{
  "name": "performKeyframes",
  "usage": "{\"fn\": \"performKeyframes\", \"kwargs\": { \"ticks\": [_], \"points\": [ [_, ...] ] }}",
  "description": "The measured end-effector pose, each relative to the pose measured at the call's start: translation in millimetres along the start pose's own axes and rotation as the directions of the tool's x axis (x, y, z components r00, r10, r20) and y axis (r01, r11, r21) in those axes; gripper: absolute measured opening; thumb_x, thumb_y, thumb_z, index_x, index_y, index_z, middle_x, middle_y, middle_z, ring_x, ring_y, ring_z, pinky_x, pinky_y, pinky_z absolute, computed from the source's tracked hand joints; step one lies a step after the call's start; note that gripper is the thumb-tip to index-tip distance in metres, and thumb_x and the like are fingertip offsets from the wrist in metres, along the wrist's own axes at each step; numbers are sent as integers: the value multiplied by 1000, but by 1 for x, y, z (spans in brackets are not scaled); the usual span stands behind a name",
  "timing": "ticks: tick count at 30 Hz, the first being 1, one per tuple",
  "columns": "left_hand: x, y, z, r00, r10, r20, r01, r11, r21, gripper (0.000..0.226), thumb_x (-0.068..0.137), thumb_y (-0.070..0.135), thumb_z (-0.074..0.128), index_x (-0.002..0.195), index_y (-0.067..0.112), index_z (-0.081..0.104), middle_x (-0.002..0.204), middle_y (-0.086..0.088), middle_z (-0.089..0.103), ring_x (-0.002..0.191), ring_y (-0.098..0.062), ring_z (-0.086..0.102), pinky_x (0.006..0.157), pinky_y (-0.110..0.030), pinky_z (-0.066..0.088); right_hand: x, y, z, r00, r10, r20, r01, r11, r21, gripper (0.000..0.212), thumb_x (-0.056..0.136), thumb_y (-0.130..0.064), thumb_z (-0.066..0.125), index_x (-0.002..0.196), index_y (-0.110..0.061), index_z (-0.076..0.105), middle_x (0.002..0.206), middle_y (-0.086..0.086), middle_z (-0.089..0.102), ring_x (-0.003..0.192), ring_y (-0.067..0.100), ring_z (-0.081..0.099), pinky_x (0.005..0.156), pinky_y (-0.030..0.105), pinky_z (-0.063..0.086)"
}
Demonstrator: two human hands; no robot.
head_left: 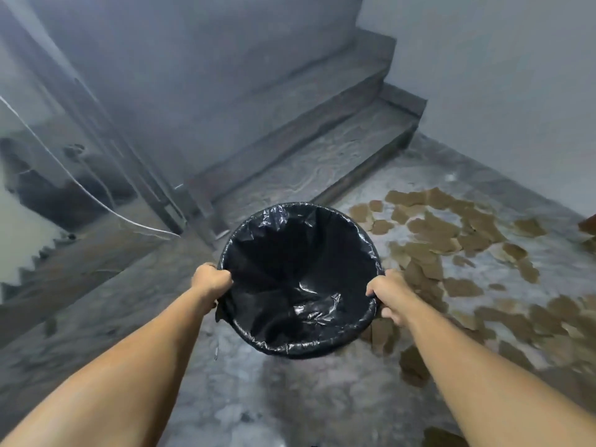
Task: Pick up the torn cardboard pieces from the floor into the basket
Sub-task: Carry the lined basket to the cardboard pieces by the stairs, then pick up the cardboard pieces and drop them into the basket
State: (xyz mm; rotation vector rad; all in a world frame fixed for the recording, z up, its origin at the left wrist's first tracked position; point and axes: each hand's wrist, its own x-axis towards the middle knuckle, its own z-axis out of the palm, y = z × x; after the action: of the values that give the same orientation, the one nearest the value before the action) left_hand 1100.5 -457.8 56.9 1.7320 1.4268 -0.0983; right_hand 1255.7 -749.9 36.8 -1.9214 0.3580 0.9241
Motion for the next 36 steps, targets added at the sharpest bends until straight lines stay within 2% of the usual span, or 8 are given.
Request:
{"fn": "performKeyframes", "kwargs": {
  "ticks": [5, 13, 17, 19, 23, 27, 31, 36],
  "points": [
    [45, -51, 36, 999, 0, -45, -5, 994, -111, 13, 82, -7, 49, 89, 1, 56, 85, -18, 57, 70, -30, 56, 63, -40, 52, 51, 22, 50, 992, -130, 6, 130, 991, -28, 23, 74, 2, 57, 92, -12, 49, 73, 6, 44, 56, 17, 37, 34, 11, 22],
    [106, -113, 85, 979, 36, -201, -73, 981, -178, 12, 85, -6, 48, 94, -5, 57, 84, -19, 55, 61, -28, 52, 59, -37, 49, 122, 62, 96, 943, -328, 60, 332, 939, -89, 19, 81, -1, 60, 90, -18, 59, 83, 8, 63, 51, 17, 48, 36, 22, 33],
    [116, -126, 96, 971, 85, -224, -129, 974, -187, 22, 85, 3, 60, 104, -8, 58, 90, -18, 57, 68, -30, 55, 51, -32, 44, 131, 68, 102, 910, -408, 74, 414, 906, -91, 14, 86, -6, 61, 93, -18, 59, 82, 9, 66, 46, 18, 48, 30, 16, 31],
    [112, -128, 101, 969, 106, -224, -151, 970, -193, 38, 85, 16, 67, 112, -8, 55, 98, -18, 59, 80, -32, 58, 59, -35, 46, 130, 72, 101, 897, -431, 104, 440, 894, -91, 10, 90, -13, 61, 98, -18, 59, 84, 11, 70, 47, 24, 53, 36, 21, 37],
    [92, -125, 108, 919, 218, -328, -214, 976, 49, 83, 69, 50, 74, 133, 7, 45, 135, -16, 51, 123, -37, 49, 100, -49, 45, 116, 79, 90, 890, -434, 137, 448, 890, -90, 12, 91, -25, 62, 99, -19, 57, 86, 5, 65, 53, 23, 57, 48, 30, 52],
    [31, -105, 127, 798, 444, -407, -322, 886, 335, 70, 79, 51, 64, 134, 11, 49, 138, -15, 47, 131, -35, 37, 108, -49, 32, 89, 98, 55, 896, -409, 170, 427, 901, -80, 21, 90, -23, 62, 107, -14, 52, 84, 7, 56, 59, 17, 52, 64, 36, 55],
    [-34, -84, 156, 728, 605, -322, -497, 789, 361, 53, 82, 44, 64, 124, 11, 61, 125, -9, 62, 121, -29, 51, 101, -41, 39, 61, 126, -1, 898, -418, 135, 432, 896, -99, 14, 92, -24, 63, 92, -15, 52, 85, 3, 53, 79, 18, 57, 71, 38, 57],
    [-100, -67, 191, 796, 600, 81, -599, 762, 247, 38, 82, 37, 72, 110, 11, 67, 101, -6, 69, 92, -21, 63, 78, -30, 50, 49, 163, -66, 918, -385, 90, 394, 909, -135, 38, 95, -29, 59, 126, -8, 51, 109, 8, 55, 76, 17, 58, 69, 40, 58]
  ]
}}
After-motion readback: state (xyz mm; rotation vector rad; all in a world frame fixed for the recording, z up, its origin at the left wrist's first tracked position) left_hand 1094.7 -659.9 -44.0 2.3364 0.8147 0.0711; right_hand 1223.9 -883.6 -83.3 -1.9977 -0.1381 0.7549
